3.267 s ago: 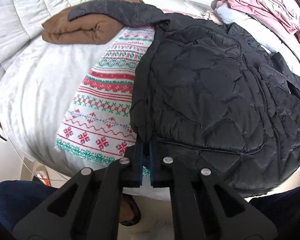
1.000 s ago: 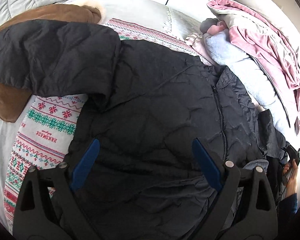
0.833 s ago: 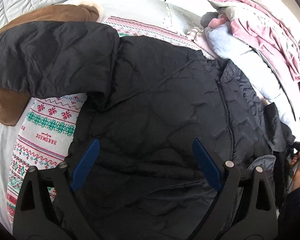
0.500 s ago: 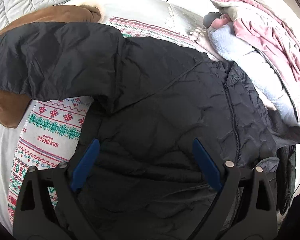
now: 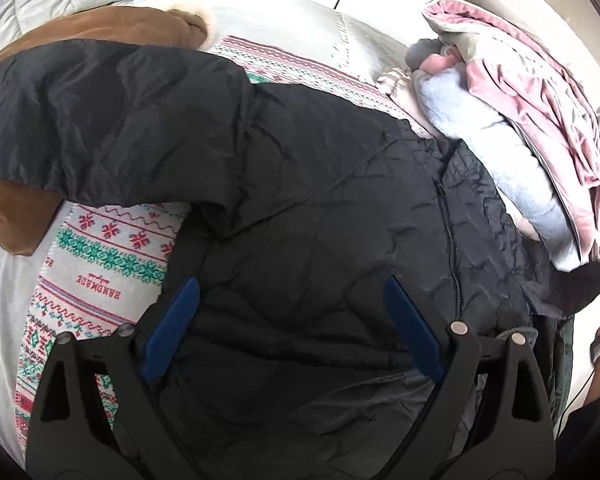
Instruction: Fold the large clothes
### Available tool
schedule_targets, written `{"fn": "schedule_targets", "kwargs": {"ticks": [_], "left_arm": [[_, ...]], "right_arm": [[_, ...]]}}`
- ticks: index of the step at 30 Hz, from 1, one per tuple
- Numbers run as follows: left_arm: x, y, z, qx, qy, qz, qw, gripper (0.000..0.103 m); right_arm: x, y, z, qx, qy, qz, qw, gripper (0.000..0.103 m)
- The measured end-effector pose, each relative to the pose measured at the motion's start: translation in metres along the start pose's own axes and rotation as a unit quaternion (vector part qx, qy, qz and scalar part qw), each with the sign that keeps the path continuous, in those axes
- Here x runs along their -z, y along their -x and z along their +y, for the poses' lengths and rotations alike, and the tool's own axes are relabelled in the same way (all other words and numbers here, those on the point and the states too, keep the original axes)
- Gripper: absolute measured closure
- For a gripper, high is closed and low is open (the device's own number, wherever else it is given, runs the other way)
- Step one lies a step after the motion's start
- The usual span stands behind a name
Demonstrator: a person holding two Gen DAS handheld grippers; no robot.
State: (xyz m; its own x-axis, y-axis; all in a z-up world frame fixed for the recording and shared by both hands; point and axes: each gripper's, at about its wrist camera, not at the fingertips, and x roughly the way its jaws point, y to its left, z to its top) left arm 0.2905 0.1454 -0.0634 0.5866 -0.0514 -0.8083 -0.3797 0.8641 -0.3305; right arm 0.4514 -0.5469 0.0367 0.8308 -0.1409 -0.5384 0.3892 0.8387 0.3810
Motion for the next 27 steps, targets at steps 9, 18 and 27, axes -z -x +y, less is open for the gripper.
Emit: {"fn": "schedule_targets", "kwargs": {"ticks": [9, 18, 27], "left_arm": [[-0.007, 0.011, 0.021, 0.001, 0.036, -0.015, 0.9992, 0.009], [-0.009, 0.014, 0.031, 0.010, 0.053, -0.015, 0.9984, 0.009], [-0.009, 0.017, 0.028, 0.021, 0.045, -0.012, 0.9987, 0.009]], "right_arm": [[0.069, 0.079, 0.202, -0.159, 0.209, -0.074, 0.962, 0.099], [0.276, 0.043, 0.355, -0.191, 0.434, 0.058, 0.879, 0.096], [0.378, -0.021, 0.346, -0.165, 0.471, 0.225, 0.837, 0.077]]}}
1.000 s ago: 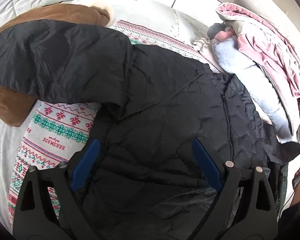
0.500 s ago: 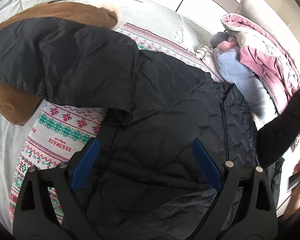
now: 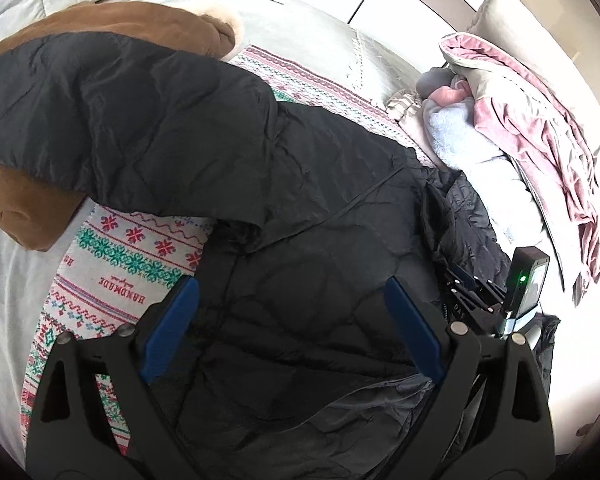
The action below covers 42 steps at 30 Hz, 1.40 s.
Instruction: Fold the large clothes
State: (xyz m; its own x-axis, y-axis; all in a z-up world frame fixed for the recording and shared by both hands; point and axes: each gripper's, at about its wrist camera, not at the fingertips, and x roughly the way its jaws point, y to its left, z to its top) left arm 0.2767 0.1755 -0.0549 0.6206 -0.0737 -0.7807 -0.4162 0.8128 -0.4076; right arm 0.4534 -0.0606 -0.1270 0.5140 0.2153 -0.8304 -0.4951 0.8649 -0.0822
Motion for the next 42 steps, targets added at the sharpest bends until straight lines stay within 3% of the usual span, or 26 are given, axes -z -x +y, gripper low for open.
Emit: {"fn": "schedule_targets", "kwargs": {"ticks": [1, 3, 9, 11, 15, 17, 20, 23, 25, 27, 29, 31, 34, 36, 38, 42], "left_arm": [[0.000, -0.001, -0.001, 0.001, -0.002, 0.001, 1.0000, 0.009], [0.000, -0.002, -0.001, 0.001, -0.003, 0.003, 1.0000, 0.009], [0.000, -0.004, 0.001, -0.010, 0.005, -0.001, 0.9999, 0.009], [0.001, -0.005, -0.001, -0.013, 0.000, 0.001, 0.9999, 0.009], [0.001, -0.006, -0.003, -0.016, -0.009, 0.000, 0.9998, 0.009], [-0.001, -0.004, 0.001, -0.019, -0.008, -0.004, 0.9998, 0.009], [-0.007, 0.004, 0.015, -0.032, 0.010, -0.024, 0.9991, 0.009], [-0.014, 0.012, 0.031, -0.068, 0.023, -0.045, 0.9964, 0.009], [-0.016, 0.023, 0.045, -0.115, 0.034, -0.072, 0.9901, 0.009], [-0.023, 0.042, 0.066, -0.159, 0.060, -0.104, 0.9799, 0.009], [-0.029, 0.061, 0.092, -0.182, 0.099, -0.130, 0.9696, 0.009], [-0.032, 0.080, 0.126, -0.199, 0.152, -0.150, 0.9564, 0.009], [-0.033, 0.097, 0.176, -0.227, 0.240, -0.177, 0.9271, 0.009], [-0.035, 0.100, 0.200, -0.224, 0.276, -0.185, 0.9163, 0.009], [-0.035, 0.098, 0.218, -0.198, 0.303, -0.181, 0.9145, 0.010], [-0.035, 0.084, 0.238, -0.170, 0.347, -0.180, 0.9047, 0.032]], "right_arm": [[-0.001, 0.001, -0.006, -0.015, -0.011, 0.001, 1.000, 0.073], [-0.001, 0.001, -0.014, -0.066, -0.041, 0.006, 0.997, 0.053], [-0.006, 0.024, -0.030, -0.157, -0.105, -0.024, 0.982, 0.044], [-0.005, 0.021, -0.032, -0.146, -0.113, -0.021, 0.983, 0.044], [0.009, -0.009, -0.025, -0.129, -0.107, 0.035, 0.985, 0.043], [0.009, -0.008, -0.023, -0.126, -0.106, 0.031, 0.986, 0.043], [0.004, 0.013, -0.028, -0.139, -0.128, 0.024, 0.982, 0.043], [0.006, 0.054, -0.032, -0.109, -0.117, 0.004, 0.987, 0.043], [0.013, 0.077, -0.035, -0.098, -0.111, -0.005, 0.989, 0.042], [0.034, 0.106, -0.041, -0.086, -0.116, -0.003, 0.990, 0.033], [0.056, 0.123, -0.050, -0.085, -0.127, 0.012, 0.988, 0.031], [0.073, 0.136, -0.056, -0.083, -0.140, 0.021, 0.986, 0.030], [0.096, 0.145, -0.067, -0.082, -0.161, 0.017, 0.983, 0.024], [0.109, 0.145, -0.073, -0.070, -0.172, 0.003, 0.983, 0.022], [0.114, 0.139, -0.079, -0.078, -0.178, 0.013, 0.981, 0.022], [0.122, 0.142, -0.089, -0.081, -0.188, 0.010, 0.979, 0.022]]}}
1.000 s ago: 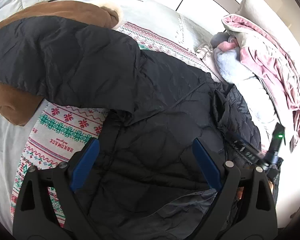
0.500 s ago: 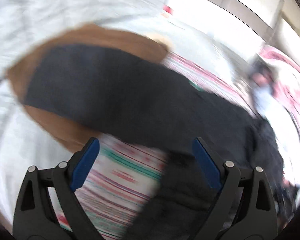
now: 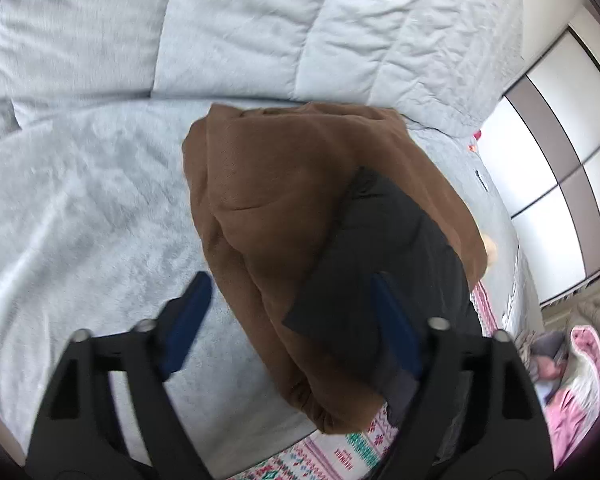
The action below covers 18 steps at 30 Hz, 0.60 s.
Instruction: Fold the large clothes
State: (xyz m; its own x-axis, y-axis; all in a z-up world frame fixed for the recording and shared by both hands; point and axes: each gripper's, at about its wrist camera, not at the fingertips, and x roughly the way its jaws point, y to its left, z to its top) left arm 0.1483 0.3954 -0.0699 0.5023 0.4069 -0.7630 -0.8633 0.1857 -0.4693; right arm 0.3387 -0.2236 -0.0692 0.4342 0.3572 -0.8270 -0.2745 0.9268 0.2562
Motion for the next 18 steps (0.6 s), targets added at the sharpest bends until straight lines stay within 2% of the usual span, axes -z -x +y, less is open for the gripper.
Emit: {"fn": "schedule_targets", "kwargs": {"ticks": [1, 2, 4, 5, 7, 12, 14, 16, 18], "left_arm": [[0.001, -0.004, 0.000, 0.002, 0.005, 0.002, 1.0000, 0.042], [0.000, -0.009, 0.000, 0.007, 0.008, 0.005, 0.9999, 0.047], [0.000, -0.013, -0.004, 0.018, 0.010, 0.005, 0.9998, 0.068], [0.000, -0.012, -0.005, 0.014, 0.005, 0.001, 0.9999, 0.071], [0.000, -0.009, -0.010, 0.002, -0.012, -0.009, 0.9999, 0.084], [-0.002, 0.018, -0.017, 0.010, -0.017, -0.035, 0.9992, 0.095], [0.003, 0.032, -0.029, -0.010, -0.044, -0.059, 0.9972, 0.097], [0.011, 0.050, -0.044, -0.048, -0.084, -0.104, 0.9899, 0.100], [0.018, 0.069, -0.056, -0.056, -0.113, -0.140, 0.9821, 0.100]], "right_arm": [[0.000, 0.002, -0.002, -0.002, 0.000, -0.003, 1.000, 0.022], [0.002, 0.003, -0.003, -0.005, -0.001, -0.005, 1.000, 0.022], [0.002, 0.003, -0.004, -0.013, -0.005, -0.006, 1.000, 0.022], [0.003, 0.004, -0.006, -0.017, -0.006, -0.005, 1.000, 0.022], [0.003, 0.003, -0.005, -0.024, -0.008, -0.004, 1.000, 0.022], [0.002, 0.014, -0.013, -0.032, -0.024, -0.017, 0.999, 0.022], [0.001, 0.019, -0.017, -0.038, -0.032, -0.024, 0.998, 0.022], [0.000, 0.021, -0.018, -0.039, -0.032, -0.026, 0.998, 0.022], [0.001, 0.024, -0.018, -0.038, -0.028, -0.028, 0.998, 0.022]]}}
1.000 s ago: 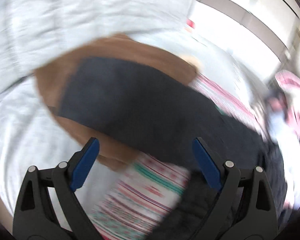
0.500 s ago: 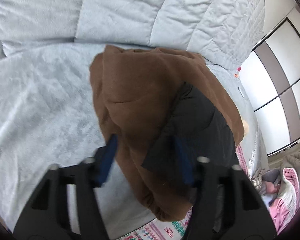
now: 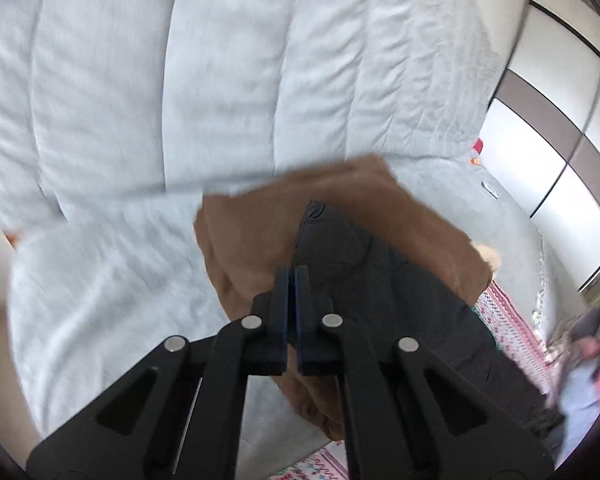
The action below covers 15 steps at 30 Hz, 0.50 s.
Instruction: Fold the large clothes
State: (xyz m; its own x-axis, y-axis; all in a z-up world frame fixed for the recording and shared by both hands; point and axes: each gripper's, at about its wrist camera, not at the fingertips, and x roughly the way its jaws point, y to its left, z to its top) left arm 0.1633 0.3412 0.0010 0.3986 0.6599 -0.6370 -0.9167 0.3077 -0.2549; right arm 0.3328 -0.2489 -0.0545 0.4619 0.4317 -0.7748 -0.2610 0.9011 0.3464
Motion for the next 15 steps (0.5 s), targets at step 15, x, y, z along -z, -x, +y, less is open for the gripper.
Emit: {"fn": "schedule_targets", "kwargs": {"ticks": [15], "left_arm": [[0.028, 0.135, -0.127, 0.330, -0.108, -0.071, 0.9350, 0.101]], "right_arm": [[-0.007, 0.013, -0.036, -0.040, -0.073, -0.004, 0.997, 0.022]]}}
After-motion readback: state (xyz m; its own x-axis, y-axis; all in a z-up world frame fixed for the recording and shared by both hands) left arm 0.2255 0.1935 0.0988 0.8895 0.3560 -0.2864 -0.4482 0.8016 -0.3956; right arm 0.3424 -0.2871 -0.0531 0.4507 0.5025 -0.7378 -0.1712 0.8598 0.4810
